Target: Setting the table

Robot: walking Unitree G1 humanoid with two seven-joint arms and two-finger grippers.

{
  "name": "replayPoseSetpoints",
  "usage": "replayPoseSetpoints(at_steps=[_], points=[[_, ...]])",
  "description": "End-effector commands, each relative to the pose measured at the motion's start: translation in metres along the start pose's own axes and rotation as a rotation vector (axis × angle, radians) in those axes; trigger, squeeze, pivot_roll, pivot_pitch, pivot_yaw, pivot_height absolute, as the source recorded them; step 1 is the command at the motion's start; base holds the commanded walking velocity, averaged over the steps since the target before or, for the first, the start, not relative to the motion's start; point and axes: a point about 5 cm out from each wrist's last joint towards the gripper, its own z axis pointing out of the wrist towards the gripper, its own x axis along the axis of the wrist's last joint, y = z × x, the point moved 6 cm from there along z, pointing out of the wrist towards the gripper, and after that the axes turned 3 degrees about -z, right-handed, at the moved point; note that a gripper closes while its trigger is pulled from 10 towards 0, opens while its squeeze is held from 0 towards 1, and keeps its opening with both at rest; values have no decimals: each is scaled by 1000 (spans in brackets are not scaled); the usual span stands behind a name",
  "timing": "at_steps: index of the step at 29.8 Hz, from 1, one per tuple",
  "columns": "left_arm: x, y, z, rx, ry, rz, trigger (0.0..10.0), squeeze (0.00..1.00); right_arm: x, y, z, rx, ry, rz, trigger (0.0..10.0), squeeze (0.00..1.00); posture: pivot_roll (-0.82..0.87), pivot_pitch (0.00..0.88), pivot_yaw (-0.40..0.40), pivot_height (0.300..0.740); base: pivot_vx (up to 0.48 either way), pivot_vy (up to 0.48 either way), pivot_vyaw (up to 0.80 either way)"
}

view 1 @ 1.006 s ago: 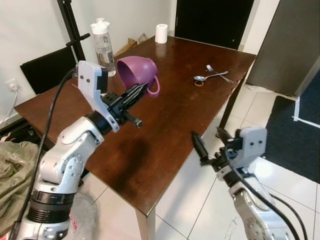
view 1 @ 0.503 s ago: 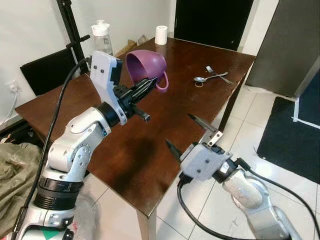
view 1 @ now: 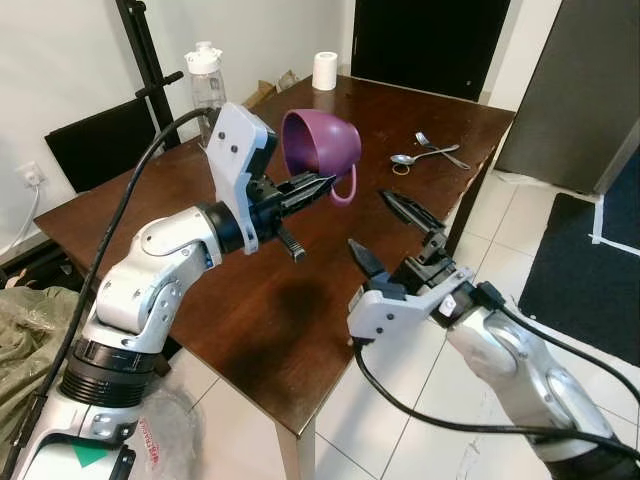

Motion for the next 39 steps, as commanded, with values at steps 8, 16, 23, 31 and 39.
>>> replayPoseSetpoints(at_steps=[8, 16, 23, 31, 39], points=[[-3, 7, 0, -27, -12, 24, 10000, 0, 11, -5, 8, -15, 54, -17, 10000, 0, -35, 73, 136, 740, 0, 0, 0], [-5, 10, 2, -44, -10, 19, 10000, 0, 14, -7, 12, -29, 79, -30, 0, 0, -37, 67, 137, 740, 0, 0, 0], [-7, 12, 1, -49, -18, 16, 10000, 0, 14, -8, 15, -35, 94, -35, 0, 0, -35, 62, 135, 740, 0, 0, 0], [-11, 17, -1, -80, -35, 21, 10000, 0, 11, -9, 16, -38, 88, -37, 0, 0, -36, 60, 135, 740, 0, 0, 0], [-19, 23, -4, -121, -67, 35, 10000, 1000, 9, -9, 15, -49, 79, -22, 0, 0, -37, 60, 136, 740, 0, 0, 0]])
